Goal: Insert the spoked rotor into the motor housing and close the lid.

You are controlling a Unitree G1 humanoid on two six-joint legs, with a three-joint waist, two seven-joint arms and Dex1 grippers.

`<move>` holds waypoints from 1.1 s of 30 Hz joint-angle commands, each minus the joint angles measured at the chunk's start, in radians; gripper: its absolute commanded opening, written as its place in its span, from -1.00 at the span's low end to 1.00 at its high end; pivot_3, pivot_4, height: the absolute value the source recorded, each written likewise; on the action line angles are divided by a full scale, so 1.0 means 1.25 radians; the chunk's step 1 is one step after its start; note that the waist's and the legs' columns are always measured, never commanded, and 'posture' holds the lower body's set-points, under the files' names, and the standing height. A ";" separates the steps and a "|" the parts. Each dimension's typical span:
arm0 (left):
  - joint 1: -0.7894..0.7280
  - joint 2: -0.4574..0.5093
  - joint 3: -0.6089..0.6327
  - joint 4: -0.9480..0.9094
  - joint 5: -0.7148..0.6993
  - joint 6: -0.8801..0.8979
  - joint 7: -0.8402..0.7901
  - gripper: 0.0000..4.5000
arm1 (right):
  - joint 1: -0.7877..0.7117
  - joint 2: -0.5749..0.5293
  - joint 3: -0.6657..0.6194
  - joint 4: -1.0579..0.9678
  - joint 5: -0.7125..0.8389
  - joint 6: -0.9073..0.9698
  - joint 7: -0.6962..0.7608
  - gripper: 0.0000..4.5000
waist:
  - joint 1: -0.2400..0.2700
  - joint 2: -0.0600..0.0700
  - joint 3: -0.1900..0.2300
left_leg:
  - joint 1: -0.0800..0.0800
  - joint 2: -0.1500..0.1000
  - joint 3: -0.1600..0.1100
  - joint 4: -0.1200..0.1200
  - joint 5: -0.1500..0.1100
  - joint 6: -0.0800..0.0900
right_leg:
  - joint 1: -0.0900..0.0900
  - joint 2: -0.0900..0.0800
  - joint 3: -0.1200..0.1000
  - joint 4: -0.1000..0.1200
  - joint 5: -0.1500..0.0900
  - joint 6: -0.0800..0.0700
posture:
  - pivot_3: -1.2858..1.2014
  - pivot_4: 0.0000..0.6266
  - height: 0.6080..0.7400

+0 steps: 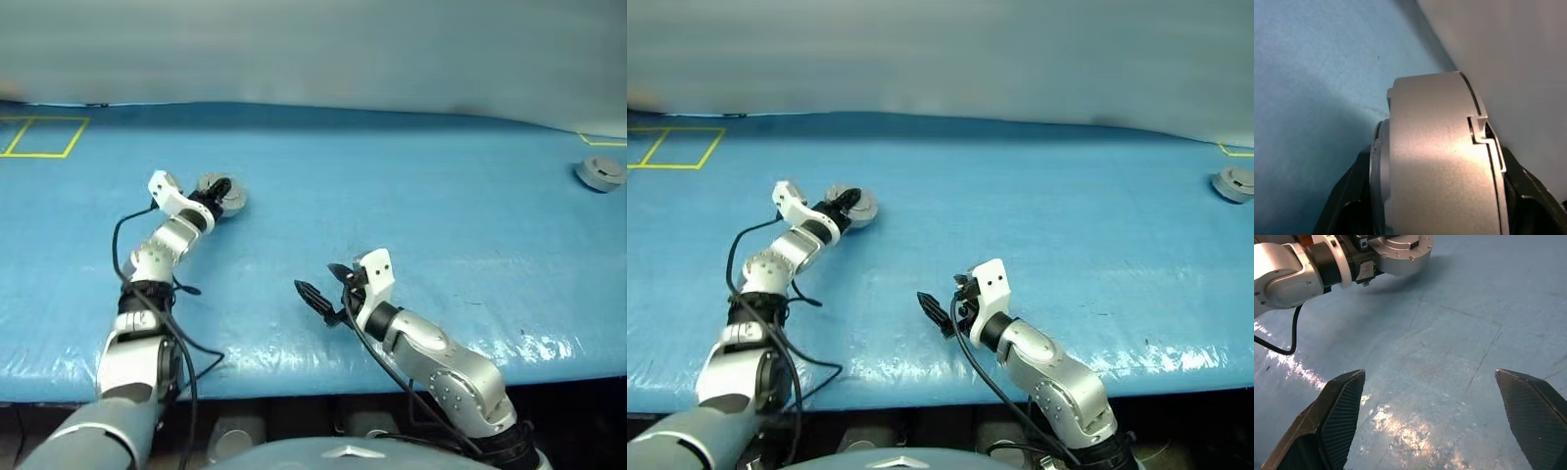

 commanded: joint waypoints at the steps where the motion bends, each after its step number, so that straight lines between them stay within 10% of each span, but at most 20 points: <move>1: -0.138 0.016 0.021 0.179 0.102 -0.125 -0.038 0.09 | 0.006 0.020 0.013 -0.009 -0.091 -0.065 -0.010 1.00 | -0.002 -0.001 0.001 | 0.000 0.000 0.000 0.000 0.000 0.000 | 0.000 0.000 0.000 0.000 0.000 0.000 | 0.03 -0.52 1.00; 13: -0.214 0.005 0.069 0.422 0.250 -0.034 0.002 0.09 | 0.036 0.069 0.001 -0.007 -0.136 -0.033 0.003 1.00 | -0.004 -0.002 0.000 | 0.002 -0.001 0.000 -0.002 0.000 0.000 | 0.002 -0.003 -0.001 0.001 -0.001 0.001 | 0.03 -0.52 1.00; 16: -0.186 0.019 0.095 0.415 0.258 0.007 0.049 0.71 | 0.038 0.075 -0.010 -0.001 -0.136 -0.018 0.004 1.00 | -0.005 -0.002 -0.001 | 0.004 -0.001 0.000 -0.001 0.000 0.000 | 0.003 -0.003 -0.001 0.002 -0.001 0.001 | 0.03 -0.52 1.00; 20: -0.118 0.044 0.136 0.358 0.247 0.076 0.101 0.99 | 0.031 0.079 -0.014 0.004 -0.137 0.000 0.015 1.00 | -0.022 0.000 -0.004 | 0.010 0.000 0.001 -0.001 0.000 0.000 | 0.006 -0.003 0.000 0.003 -0.001 0.002 | 0.03 -0.52 1.00; 29: 0.276 -0.043 0.183 -0.321 0.115 0.468 0.217 0.99 | 0.010 0.093 -0.009 0.019 -0.125 0.042 0.057 1.00 | -0.044 0.010 -0.018 | 0.034 0.006 0.007 -0.014 -0.001 -0.001 | 0.021 -0.003 0.005 0.003 -0.005 -0.001 | 0.03 -0.52 1.00; 33: 0.493 -0.007 0.053 -0.633 0.124 0.559 0.173 0.99 | 0.010 0.089 -0.005 0.015 -0.127 0.055 0.076 1.00 | -0.040 0.012 -0.024 | 0.033 0.004 0.007 -0.014 -0.002 -0.003 | 0.019 -0.003 0.009 0.003 -0.007 0.001 | 0.03 -0.52 1.00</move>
